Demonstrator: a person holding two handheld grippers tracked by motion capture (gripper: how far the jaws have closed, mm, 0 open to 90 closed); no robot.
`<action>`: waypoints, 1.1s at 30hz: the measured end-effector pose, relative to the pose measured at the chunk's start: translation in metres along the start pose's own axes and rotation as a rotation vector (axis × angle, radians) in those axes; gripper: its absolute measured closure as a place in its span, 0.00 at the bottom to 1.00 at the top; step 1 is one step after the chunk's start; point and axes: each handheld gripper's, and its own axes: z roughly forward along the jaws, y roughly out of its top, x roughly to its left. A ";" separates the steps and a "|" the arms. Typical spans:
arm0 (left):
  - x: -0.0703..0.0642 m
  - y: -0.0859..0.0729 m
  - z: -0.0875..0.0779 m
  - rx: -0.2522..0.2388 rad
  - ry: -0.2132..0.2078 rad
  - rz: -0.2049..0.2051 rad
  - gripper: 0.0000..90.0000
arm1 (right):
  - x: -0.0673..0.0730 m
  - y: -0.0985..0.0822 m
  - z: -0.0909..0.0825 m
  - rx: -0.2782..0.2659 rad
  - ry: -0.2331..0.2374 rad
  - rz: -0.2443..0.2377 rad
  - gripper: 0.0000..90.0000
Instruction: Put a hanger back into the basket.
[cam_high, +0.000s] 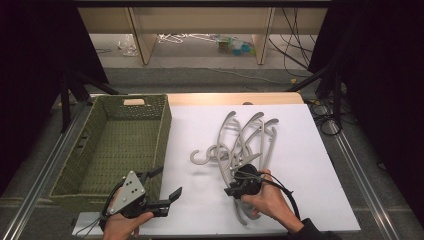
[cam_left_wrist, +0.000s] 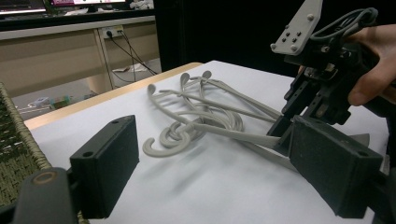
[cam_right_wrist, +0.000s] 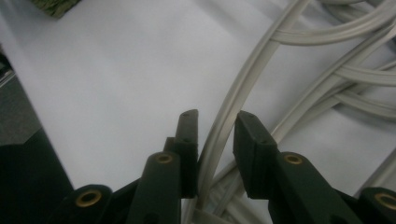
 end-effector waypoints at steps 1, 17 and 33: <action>0.000 0.000 0.000 0.001 0.000 -0.001 0.18 | 0.000 -0.001 -0.002 -0.003 0.006 -0.004 0.82; -0.002 0.000 0.001 0.011 0.016 0.016 0.18 | -0.034 -0.008 -0.054 -0.118 0.137 -0.052 0.91; -0.037 -0.001 0.047 0.129 0.022 0.131 0.21 | -0.062 -0.054 -0.112 -0.201 0.287 -0.026 0.91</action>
